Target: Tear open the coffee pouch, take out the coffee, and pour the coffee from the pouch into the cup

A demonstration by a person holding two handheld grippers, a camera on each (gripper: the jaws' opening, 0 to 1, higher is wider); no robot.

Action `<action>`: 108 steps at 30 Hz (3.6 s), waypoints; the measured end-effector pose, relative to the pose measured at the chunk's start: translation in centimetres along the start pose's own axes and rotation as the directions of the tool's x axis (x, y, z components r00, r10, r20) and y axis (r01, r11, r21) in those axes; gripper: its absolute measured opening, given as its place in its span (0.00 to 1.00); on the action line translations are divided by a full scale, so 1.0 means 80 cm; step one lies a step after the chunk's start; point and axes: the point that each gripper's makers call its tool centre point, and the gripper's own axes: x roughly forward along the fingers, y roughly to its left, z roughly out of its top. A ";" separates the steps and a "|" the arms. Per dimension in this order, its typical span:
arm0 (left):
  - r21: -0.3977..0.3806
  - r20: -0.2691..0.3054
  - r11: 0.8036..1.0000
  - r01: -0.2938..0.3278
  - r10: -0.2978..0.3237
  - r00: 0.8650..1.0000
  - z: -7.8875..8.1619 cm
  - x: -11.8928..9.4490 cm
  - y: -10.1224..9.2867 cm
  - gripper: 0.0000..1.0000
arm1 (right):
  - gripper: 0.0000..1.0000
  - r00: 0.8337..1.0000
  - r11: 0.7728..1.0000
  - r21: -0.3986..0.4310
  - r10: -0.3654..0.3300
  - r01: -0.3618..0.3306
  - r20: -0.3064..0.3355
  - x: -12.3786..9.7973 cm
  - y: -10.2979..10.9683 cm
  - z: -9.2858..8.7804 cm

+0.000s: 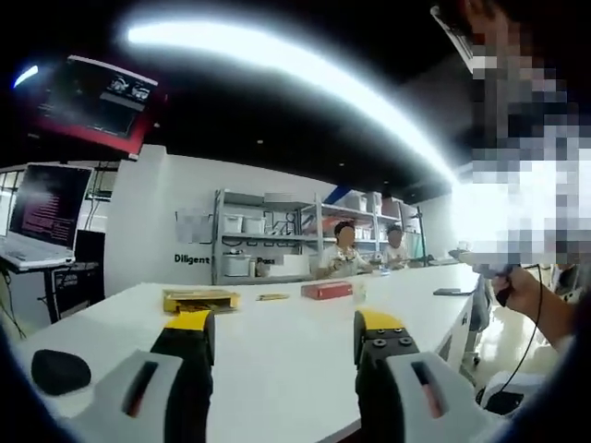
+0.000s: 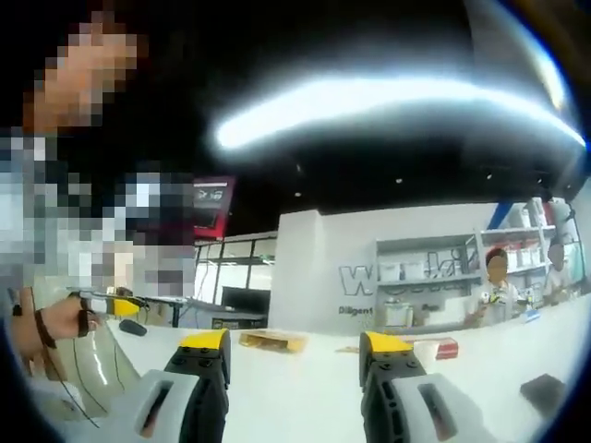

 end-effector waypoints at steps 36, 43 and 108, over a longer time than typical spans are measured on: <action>-0.001 -0.068 1.000 0.009 -0.010 0.998 -0.044 0.087 0.048 0.64 | 0.54 0.999 0.999 0.009 0.040 -0.040 0.014 0.007 0.002 0.003; 0.013 -0.079 1.000 0.000 0.001 0.997 -0.047 0.105 0.068 0.61 | 0.53 0.998 0.999 -0.003 0.050 -0.050 0.024 0.005 0.006 0.006; 0.053 -0.304 0.996 -0.069 0.081 0.949 -0.110 0.257 0.208 0.60 | 0.53 0.999 0.999 0.025 0.034 -0.035 0.033 -0.003 0.000 0.002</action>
